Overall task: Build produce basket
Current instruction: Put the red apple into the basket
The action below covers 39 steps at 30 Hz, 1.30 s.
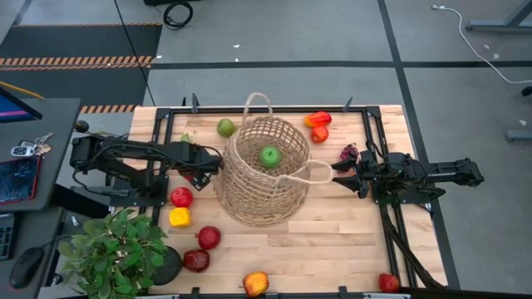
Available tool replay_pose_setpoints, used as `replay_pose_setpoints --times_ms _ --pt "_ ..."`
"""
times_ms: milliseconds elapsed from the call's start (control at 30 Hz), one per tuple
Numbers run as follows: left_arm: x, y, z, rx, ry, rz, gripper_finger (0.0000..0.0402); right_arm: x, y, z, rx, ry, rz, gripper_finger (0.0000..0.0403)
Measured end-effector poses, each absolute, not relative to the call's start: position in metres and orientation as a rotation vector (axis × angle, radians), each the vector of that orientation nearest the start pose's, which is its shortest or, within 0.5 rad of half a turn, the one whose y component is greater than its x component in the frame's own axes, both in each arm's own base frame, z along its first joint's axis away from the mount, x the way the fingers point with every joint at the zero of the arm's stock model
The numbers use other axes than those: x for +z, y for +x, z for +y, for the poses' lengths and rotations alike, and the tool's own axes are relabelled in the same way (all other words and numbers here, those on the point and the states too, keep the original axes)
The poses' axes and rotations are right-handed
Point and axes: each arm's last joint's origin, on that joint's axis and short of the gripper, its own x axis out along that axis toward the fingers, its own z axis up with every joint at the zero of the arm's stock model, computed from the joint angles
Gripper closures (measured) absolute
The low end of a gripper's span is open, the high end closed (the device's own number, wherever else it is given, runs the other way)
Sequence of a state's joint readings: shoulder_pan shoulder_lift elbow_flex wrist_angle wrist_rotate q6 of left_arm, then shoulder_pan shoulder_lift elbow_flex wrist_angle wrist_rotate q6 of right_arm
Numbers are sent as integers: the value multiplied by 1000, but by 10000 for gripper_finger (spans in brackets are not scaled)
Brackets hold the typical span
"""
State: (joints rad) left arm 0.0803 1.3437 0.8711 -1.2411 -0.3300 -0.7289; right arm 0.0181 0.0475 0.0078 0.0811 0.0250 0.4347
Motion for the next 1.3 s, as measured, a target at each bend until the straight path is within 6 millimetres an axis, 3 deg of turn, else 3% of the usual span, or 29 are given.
replay_pose_setpoints --times_ms 200,500,700,1300 --pt "213 185 25 943 -319 1482 107 170 100 1 2 436 -42 118" --pt "238 164 27 963 -399 1275 109 170 100 1 2 436 -42 118" --pt "224 149 31 977 -527 1167 109 170 100 1 3 436 -42 118" --pt "217 152 31 947 -525 1196 84 170 100 1 2 436 -43 118"
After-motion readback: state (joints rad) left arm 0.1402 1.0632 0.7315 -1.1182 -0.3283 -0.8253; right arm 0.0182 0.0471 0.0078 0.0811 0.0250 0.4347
